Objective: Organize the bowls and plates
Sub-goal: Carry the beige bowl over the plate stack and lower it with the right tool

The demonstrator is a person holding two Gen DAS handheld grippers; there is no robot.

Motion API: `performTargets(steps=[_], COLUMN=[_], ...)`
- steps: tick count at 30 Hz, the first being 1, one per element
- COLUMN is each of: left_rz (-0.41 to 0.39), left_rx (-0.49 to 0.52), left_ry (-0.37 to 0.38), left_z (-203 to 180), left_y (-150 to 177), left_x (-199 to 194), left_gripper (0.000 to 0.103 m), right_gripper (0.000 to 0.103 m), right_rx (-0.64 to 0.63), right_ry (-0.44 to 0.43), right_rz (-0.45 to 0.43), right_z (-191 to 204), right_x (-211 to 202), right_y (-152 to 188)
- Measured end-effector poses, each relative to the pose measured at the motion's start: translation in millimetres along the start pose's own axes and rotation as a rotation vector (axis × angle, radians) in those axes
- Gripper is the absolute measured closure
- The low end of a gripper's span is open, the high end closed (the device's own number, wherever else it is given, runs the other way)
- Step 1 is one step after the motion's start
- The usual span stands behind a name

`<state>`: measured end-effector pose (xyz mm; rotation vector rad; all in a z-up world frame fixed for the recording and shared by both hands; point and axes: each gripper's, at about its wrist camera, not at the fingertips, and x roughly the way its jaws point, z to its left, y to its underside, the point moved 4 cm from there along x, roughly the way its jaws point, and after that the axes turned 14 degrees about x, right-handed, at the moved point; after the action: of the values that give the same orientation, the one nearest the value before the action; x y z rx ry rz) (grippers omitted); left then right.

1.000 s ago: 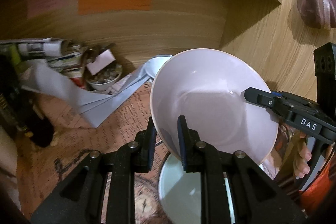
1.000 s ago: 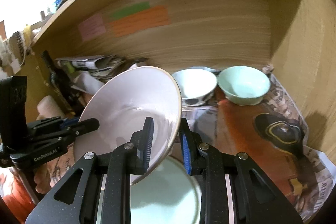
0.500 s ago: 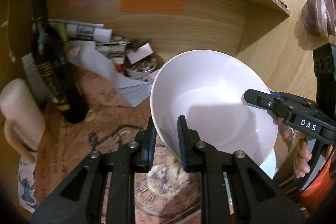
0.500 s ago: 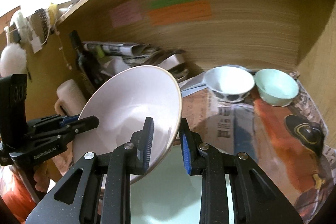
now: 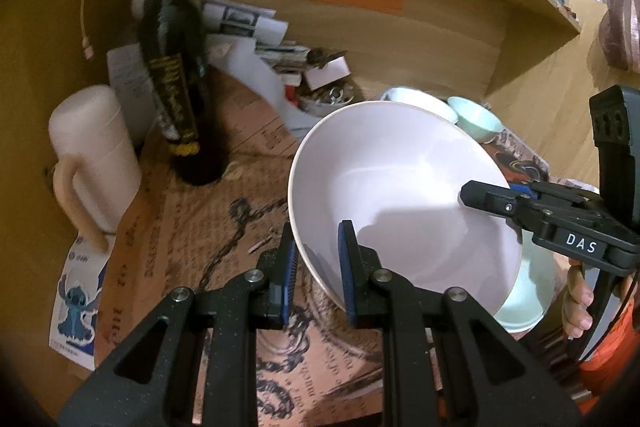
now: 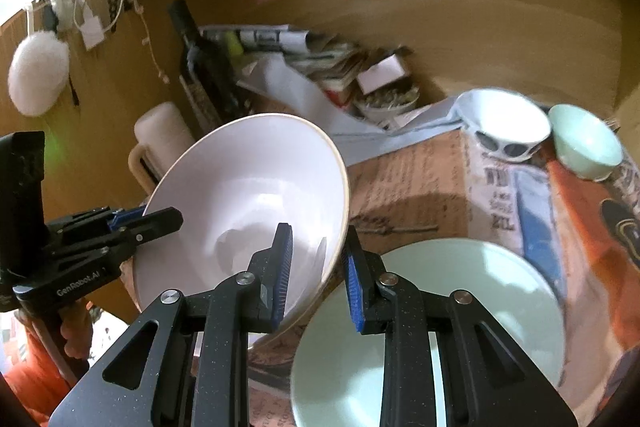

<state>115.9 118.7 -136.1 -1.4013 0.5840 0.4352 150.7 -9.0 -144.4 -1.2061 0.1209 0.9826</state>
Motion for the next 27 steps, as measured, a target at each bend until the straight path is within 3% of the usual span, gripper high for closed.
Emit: performTargets(steps=[15, 27], left_rz=[0.061, 0.087], left_rx=[-0.048, -0.080], left_ry=[0.010, 0.033], left_z=[15, 21], left_y=[28, 37], left_x=[13, 26], left_gripper=[0.084, 0.084], right_gripper=[0.080, 0.080], right_rx=[-0.016, -0.036], right_ry=[0.030, 0.076], right_rz=[0.122, 0.158], right_z=[6, 7], right_x=[33, 45], right_y=[21, 29])
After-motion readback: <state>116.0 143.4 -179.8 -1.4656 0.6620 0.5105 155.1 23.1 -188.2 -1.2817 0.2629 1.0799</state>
